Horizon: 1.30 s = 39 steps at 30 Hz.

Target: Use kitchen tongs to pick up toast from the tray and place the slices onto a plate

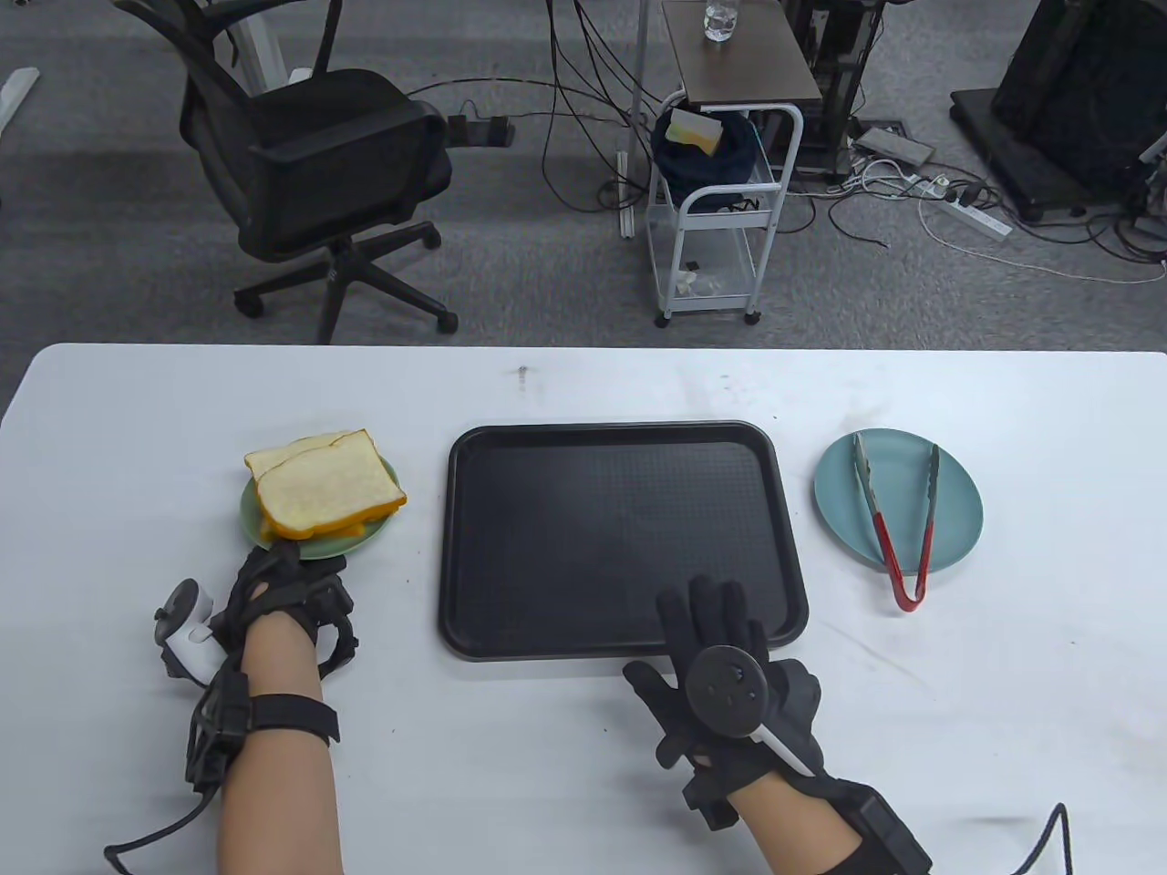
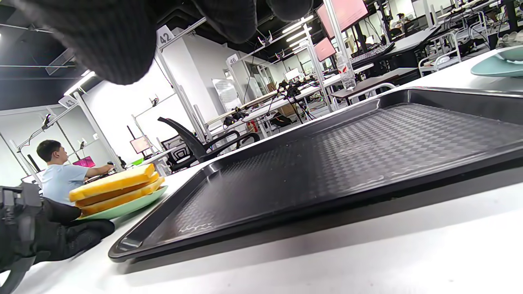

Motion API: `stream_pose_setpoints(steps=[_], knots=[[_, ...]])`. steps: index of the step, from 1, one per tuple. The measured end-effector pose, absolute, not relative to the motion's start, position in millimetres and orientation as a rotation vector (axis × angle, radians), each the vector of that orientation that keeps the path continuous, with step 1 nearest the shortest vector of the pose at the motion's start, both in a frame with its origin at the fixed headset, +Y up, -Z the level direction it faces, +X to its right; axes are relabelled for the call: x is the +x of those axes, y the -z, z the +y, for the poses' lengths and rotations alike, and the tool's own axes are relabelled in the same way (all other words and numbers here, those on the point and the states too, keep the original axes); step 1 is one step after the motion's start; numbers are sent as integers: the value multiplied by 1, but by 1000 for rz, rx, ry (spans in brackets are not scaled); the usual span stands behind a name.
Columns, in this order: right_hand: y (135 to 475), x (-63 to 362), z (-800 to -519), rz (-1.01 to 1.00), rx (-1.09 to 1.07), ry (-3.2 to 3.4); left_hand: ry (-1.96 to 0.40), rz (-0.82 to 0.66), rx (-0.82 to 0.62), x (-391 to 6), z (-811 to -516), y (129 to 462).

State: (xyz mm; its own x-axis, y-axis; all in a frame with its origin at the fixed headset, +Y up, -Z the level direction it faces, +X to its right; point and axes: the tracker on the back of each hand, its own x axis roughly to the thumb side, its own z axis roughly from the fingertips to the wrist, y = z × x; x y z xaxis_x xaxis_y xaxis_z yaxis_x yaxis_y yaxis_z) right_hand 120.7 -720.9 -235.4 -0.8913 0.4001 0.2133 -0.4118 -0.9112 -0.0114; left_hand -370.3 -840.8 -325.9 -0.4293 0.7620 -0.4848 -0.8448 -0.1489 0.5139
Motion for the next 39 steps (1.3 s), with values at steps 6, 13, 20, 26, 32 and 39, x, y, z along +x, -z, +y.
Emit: stream_pose_setpoints(steps=[6,13,20,26,32,39], knots=[[238,122,-723,-70,274,-2713,-1682,821,-135,-355,-814,305],[243,136,-722,-133,200,-2679,-1474,478,-81,-299,-733,289],[244,148,-717,-206,141,-2647,-1020,169,129,-209,-640,262],[245,157,-717,-219,94,-2635,-709,54,288,-142,-622,235],[245,160,-716,-240,79,-2625,-511,-27,327,-95,-641,216],[246,158,-720,-250,103,-2641,-337,-39,307,-90,-695,223]])
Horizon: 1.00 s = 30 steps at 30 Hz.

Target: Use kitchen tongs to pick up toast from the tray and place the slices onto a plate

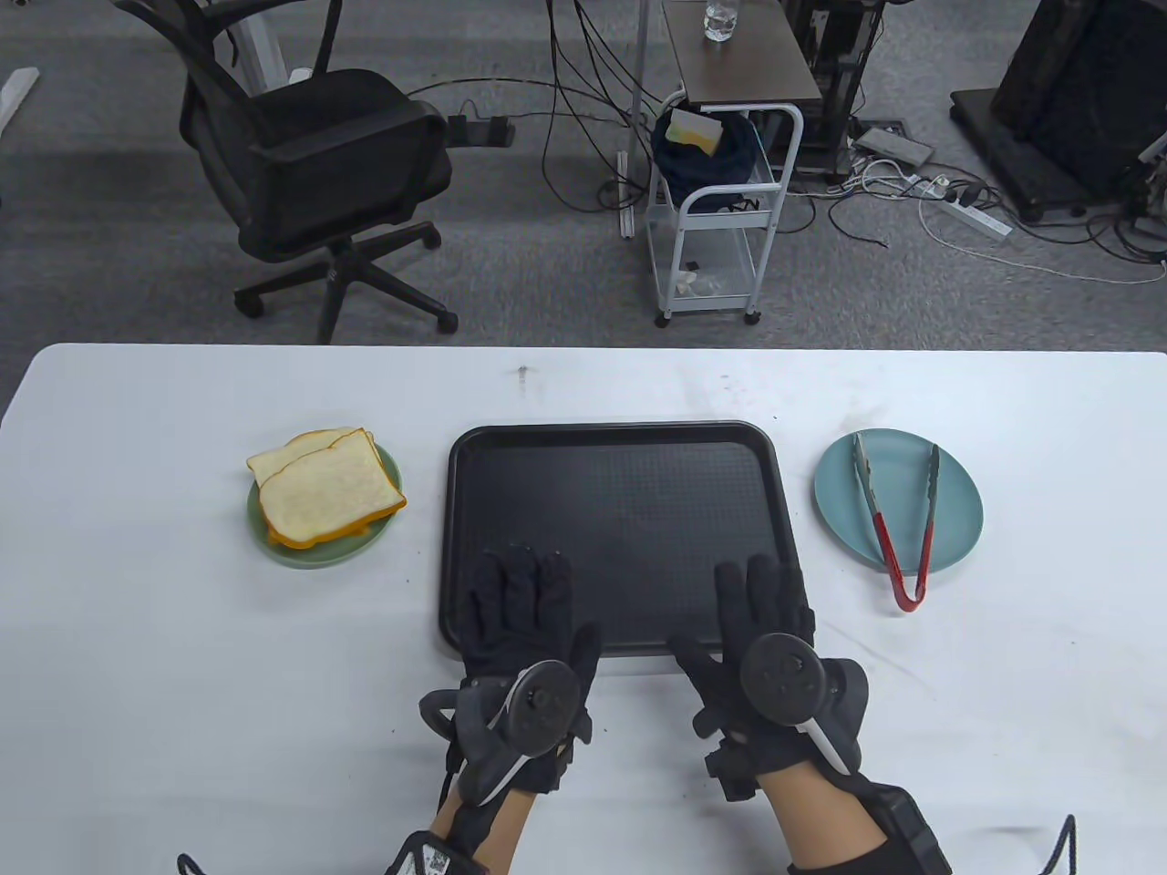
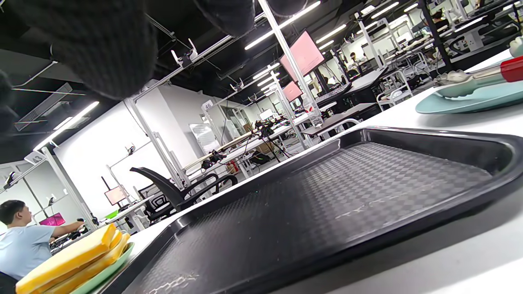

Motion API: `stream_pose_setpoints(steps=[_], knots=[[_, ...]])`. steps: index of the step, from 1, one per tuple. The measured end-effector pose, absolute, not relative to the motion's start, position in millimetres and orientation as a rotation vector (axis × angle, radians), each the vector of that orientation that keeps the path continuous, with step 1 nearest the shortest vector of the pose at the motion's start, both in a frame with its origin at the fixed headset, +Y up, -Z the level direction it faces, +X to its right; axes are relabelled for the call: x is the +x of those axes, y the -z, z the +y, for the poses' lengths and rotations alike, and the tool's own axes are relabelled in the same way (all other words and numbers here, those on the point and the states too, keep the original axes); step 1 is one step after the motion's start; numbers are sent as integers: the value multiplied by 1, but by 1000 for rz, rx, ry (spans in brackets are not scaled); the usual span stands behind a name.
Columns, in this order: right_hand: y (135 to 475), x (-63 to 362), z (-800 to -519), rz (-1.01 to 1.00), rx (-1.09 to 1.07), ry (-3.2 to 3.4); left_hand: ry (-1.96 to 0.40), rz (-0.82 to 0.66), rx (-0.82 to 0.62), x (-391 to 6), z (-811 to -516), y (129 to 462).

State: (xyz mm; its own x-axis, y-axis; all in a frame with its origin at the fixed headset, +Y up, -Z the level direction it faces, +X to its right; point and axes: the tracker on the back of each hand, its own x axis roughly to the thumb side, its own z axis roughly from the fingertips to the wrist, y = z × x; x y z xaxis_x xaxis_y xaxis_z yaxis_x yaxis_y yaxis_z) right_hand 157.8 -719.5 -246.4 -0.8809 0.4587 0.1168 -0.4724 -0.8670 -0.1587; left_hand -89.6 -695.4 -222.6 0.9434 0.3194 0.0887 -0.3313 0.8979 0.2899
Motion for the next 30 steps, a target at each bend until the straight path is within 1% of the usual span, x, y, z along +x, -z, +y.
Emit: stream_pose_setpoints(steps=[2,5,10,14,30], knots=[[247,157,-721,-251,101,-2646,-421,-25,348,-96,-694,221],[248,156,-723,-235,107,-2657,-375,-12,367,-101,-690,220],[251,156,-729,-227,99,-2677,-310,-17,323,-99,-698,223],[252,156,-730,-224,100,-2670,-267,-23,321,-96,-699,225],[253,153,-731,-193,123,-2673,-268,-52,331,-91,-696,218]])
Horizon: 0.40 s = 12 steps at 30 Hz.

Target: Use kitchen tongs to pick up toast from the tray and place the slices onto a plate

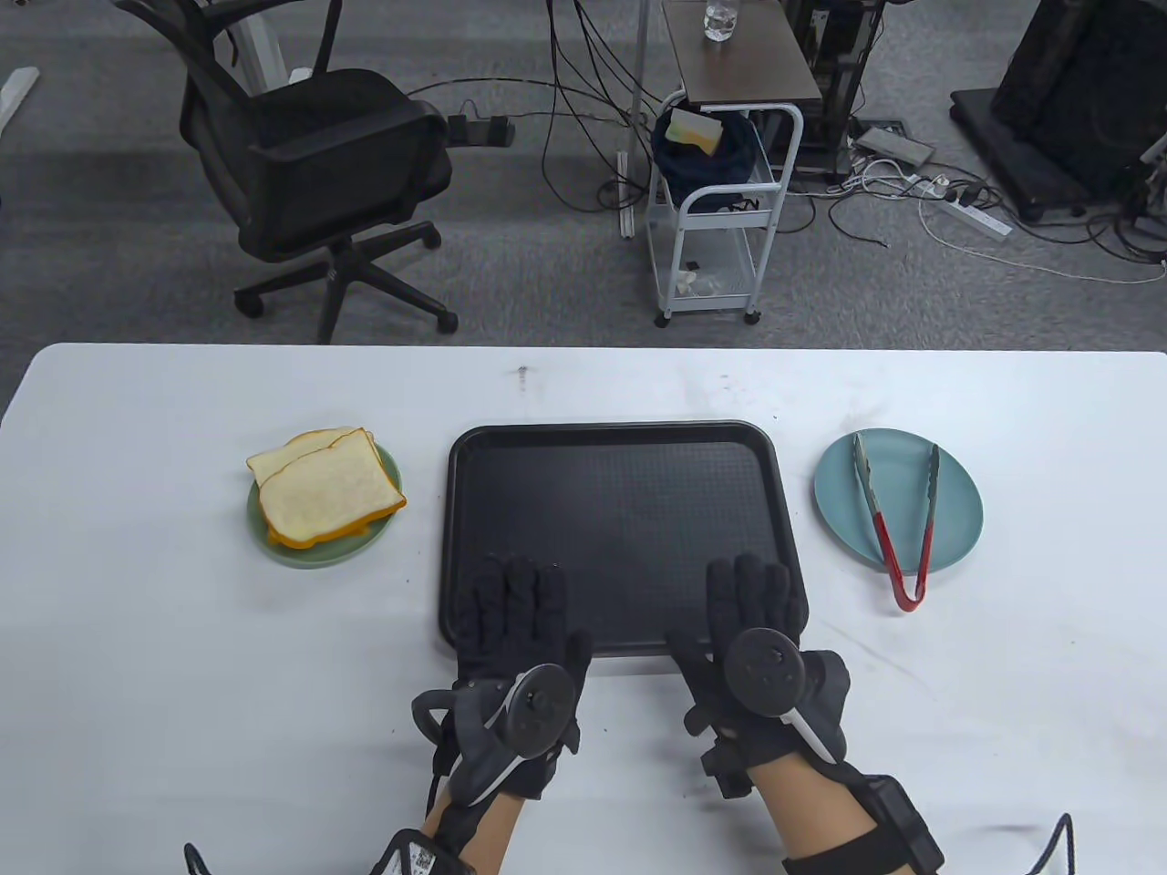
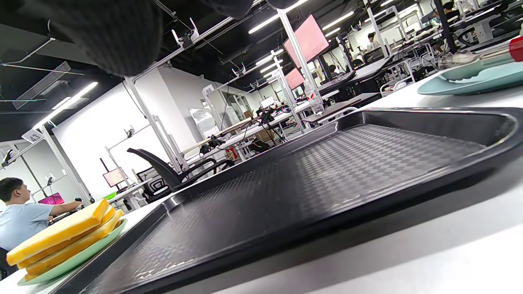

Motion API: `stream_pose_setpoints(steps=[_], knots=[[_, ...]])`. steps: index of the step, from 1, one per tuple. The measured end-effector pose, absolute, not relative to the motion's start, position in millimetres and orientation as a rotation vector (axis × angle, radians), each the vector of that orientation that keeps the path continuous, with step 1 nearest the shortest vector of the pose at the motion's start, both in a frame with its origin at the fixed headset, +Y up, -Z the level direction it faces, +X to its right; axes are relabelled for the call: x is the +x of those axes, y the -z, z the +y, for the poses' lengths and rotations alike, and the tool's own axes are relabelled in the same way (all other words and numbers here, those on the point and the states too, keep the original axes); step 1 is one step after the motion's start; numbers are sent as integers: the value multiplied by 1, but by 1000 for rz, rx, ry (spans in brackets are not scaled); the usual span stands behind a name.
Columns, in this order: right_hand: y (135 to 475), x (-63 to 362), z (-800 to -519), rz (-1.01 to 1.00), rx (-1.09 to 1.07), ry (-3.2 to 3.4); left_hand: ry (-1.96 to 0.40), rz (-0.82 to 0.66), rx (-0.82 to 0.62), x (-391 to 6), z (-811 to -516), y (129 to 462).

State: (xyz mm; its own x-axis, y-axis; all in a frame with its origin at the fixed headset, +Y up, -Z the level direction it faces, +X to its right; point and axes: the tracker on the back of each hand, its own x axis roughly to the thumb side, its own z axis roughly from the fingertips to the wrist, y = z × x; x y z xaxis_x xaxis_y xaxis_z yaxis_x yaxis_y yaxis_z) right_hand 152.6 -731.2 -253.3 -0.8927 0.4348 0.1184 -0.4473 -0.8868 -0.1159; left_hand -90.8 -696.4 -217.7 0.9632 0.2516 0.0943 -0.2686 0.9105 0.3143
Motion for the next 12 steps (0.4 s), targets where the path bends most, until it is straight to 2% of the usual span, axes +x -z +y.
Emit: stream_pose_setpoints(steps=[12], knots=[[255,150,-732,-159,129,-2677,-268,-62,316,-88,-698,217]])
